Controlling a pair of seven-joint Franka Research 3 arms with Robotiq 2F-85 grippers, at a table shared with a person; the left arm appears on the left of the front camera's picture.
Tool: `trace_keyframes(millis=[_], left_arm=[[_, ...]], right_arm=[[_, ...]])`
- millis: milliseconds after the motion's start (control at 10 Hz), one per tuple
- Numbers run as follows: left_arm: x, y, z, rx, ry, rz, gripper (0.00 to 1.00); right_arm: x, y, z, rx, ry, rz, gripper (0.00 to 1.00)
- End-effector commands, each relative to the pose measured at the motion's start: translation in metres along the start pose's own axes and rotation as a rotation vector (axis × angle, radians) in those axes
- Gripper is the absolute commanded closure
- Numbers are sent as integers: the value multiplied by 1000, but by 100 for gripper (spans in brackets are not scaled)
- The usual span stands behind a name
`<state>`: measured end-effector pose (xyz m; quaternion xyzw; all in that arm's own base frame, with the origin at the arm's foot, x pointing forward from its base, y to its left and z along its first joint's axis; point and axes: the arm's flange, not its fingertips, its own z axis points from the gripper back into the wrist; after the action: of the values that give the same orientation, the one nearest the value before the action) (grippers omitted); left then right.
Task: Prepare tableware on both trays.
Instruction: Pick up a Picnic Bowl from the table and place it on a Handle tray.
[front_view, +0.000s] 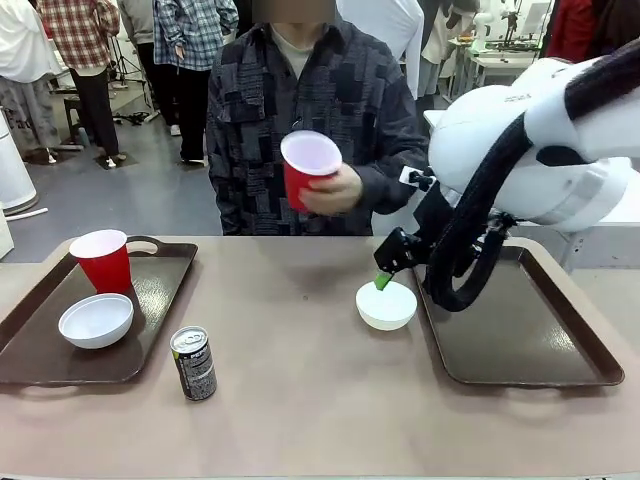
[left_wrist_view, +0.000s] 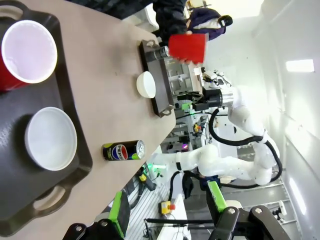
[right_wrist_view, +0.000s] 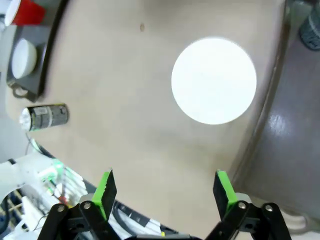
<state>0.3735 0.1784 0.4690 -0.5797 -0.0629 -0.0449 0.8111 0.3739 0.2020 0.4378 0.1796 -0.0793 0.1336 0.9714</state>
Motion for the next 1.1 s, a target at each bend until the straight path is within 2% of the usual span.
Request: trace_keyframes(millis=[0,100,200,300,400,500,700,1000], left_arm=[[1,-3,1,-12,-12,11,18],[1,-3,1,-12,-12,11,18],[1,-3,1,-12,-12,11,18],[1,-3,1,-12,-12,11,18],[1,-3,1,-12,-12,11,18],[1,-3,1,-12,-12,11,18],[1,-3,1,-12,-12,11,18],[1,-3,1,-12,-12,11,18]], right_arm=[[15,3,-9,-33,-19,-32,0],[8,6,-3,-60,-18,-26,0],[-37,16,26,-230,36,106,0],[-94,28,64,-220,50,300,0],[-131,40,81,-224,46,390,0],[-143,39,84,-254,39,382,0],[-127,33,80,-220,34,312,0],[-120,23,78,-205,35,282,0]])
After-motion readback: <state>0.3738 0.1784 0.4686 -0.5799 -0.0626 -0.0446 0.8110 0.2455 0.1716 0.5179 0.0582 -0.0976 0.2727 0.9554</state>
